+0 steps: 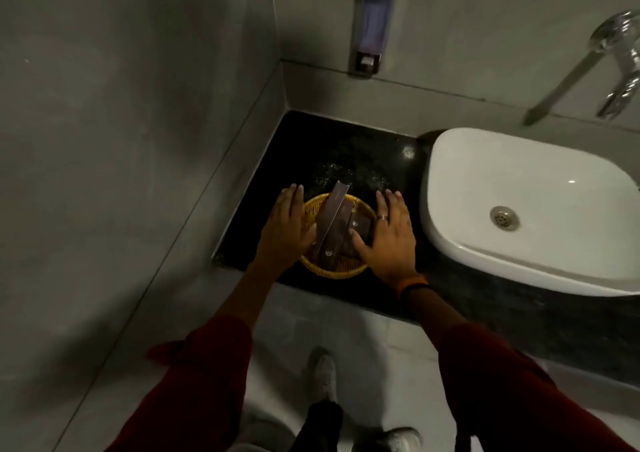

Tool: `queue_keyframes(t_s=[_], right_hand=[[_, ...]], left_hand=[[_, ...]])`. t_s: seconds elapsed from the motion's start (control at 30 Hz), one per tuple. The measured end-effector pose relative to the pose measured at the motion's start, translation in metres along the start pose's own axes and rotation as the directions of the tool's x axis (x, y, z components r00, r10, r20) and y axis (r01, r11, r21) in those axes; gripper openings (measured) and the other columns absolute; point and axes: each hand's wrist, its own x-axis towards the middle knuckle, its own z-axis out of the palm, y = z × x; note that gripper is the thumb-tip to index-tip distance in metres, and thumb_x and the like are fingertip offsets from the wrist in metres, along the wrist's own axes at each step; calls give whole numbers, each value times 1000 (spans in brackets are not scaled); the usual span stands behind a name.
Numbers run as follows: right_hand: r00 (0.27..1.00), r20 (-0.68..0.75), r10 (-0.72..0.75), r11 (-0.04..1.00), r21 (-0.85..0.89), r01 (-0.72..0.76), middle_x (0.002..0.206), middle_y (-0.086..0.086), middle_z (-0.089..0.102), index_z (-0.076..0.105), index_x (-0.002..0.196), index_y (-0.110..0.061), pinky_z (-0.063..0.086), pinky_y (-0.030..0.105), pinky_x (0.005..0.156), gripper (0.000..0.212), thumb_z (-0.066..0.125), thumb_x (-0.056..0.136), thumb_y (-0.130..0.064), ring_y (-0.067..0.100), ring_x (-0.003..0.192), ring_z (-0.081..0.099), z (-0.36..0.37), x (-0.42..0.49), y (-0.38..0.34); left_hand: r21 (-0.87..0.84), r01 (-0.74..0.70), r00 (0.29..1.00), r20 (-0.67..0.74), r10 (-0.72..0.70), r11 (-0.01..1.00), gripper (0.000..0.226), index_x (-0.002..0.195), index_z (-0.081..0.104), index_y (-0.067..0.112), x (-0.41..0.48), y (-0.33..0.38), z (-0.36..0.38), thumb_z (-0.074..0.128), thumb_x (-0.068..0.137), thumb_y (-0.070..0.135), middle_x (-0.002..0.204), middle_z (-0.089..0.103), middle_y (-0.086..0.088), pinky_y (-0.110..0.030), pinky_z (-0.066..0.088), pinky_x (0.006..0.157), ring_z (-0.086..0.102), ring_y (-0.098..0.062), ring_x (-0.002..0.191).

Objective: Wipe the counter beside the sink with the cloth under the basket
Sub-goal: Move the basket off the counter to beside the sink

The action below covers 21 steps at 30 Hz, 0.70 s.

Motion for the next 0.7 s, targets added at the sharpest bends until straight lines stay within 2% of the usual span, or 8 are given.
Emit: queue_keyframes(t_s=[0.17,0.3,0.37,0.43,0.5,0.57,0.63,0.7], right_hand=[[943,220,251,917,259,-304,163,13,16,21,154,-13,42,54,113,79,63,92,-38,31,150,21,28,-15,0],[932,213,293,865,357,-353,164,9,11,20,155,-16,47,50,108,67,52,96,-10,33,144,34,35,-10,2],[908,217,358,831,370,-415,162,15,23,21,155,-12,46,46,107,65,47,96,-3,34,136,46,35,-6,3],[886,215,410,781,419,-463,140,22,53,25,153,-6,50,47,100,60,44,96,2,37,118,61,30,-6,5],[884,153,442,750,478,-458,118,24,67,38,144,1,55,49,92,49,45,95,4,37,100,67,22,-13,10],[879,117,462,711,544,-446,96,12,69,53,125,0,56,44,76,31,47,95,2,24,82,67,15,-30,21],[886,95,453,702,574,-421,79,-5,62,58,105,-6,50,24,62,15,48,95,-1,5,67,60,6,-51,37],[892,62,448,709,584,-396,77,-12,61,60,102,-12,49,10,60,15,49,97,-3,-1,68,62,-3,-74,55]], left_hand=[[-70,229,957,200,-211,971,79,156,0,17,11,-13,19,49,99,39,165,11,-15,-56,39,110,26,-37,148],[-73,293,939,210,-272,953,58,156,12,25,19,-13,28,39,104,28,140,48,-21,-50,51,98,57,-37,121],[-128,346,930,176,-322,929,50,152,24,25,22,-13,29,38,104,21,118,58,-18,-43,57,89,64,-30,105],[-189,388,918,165,-361,902,48,150,32,20,22,-7,26,40,103,15,101,60,-14,-33,58,77,64,-22,87],[-226,388,920,151,-361,894,49,147,37,17,17,3,23,48,99,9,98,62,-15,-25,54,66,61,-18,77],[-283,389,921,146,-362,877,57,147,39,15,5,17,22,57,94,6,106,65,-15,-22,53,67,62,-17,79],[-328,382,924,137,-357,864,61,145,42,14,-14,32,27,65,89,7,117,65,-15,-26,56,73,67,-21,89],[-355,372,928,163,-335,858,64,144,43,16,-33,49,38,68,85,8,122,64,-13,-30,58,76,67,-25,97]])
